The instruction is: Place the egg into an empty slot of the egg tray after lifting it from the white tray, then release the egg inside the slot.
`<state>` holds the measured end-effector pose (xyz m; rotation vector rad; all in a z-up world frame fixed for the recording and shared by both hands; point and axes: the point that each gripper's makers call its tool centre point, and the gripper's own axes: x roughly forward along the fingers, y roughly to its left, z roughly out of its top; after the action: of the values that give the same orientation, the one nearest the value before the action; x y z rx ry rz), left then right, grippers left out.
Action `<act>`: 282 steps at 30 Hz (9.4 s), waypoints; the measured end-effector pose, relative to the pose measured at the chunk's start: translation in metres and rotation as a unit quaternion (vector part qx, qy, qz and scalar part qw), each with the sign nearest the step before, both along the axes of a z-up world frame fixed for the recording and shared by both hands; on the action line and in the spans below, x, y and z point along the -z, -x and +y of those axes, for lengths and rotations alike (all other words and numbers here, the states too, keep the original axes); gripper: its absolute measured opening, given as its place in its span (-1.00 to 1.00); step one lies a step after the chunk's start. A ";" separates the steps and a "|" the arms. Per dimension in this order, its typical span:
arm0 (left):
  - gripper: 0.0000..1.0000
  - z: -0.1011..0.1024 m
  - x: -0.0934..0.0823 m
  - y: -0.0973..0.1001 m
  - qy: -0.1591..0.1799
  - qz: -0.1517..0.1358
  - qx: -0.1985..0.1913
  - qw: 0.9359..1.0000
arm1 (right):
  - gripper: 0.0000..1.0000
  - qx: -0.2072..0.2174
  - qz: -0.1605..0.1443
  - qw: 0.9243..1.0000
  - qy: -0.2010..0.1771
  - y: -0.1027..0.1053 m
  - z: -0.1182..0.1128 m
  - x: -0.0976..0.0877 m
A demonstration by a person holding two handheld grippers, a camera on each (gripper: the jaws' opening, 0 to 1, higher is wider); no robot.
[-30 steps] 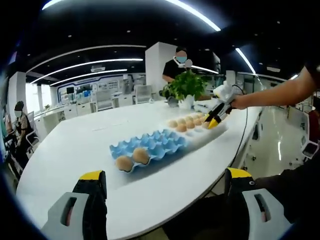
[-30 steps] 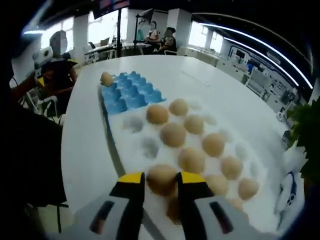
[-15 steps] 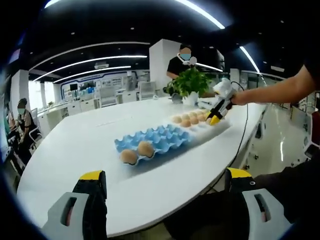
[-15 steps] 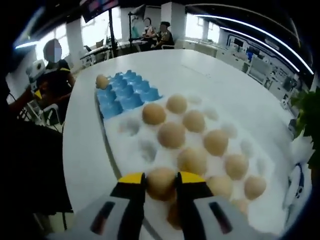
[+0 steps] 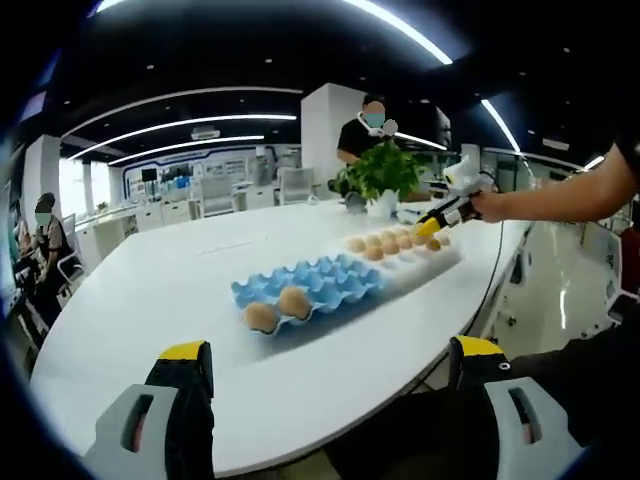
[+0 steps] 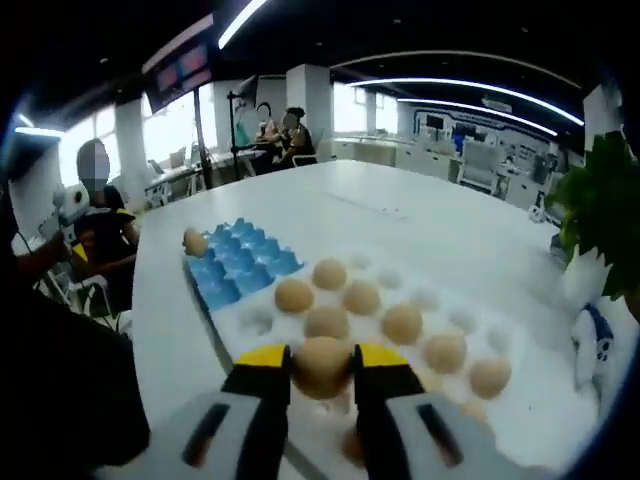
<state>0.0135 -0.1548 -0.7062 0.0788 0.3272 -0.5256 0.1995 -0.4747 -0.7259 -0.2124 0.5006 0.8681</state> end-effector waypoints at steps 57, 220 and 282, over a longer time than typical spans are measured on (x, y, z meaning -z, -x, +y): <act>1.00 0.015 0.004 0.019 -0.015 -0.007 -0.012 1.000 | -0.51 -0.168 0.015 0.985 0.048 0.042 0.258 0.040; 1.00 -0.003 0.012 0.013 0.012 -0.010 0.006 1.000 | -0.56 -0.116 -0.025 0.992 0.046 0.039 0.209 0.034; 0.99 -0.018 0.042 0.031 0.006 0.011 0.022 1.000 | -0.48 0.296 -0.008 0.954 0.051 0.027 -0.122 0.056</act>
<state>-0.0172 -0.1732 -0.7477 0.0690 0.3443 -0.5717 0.1726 -0.5967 -0.7821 -0.1496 0.5536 0.2544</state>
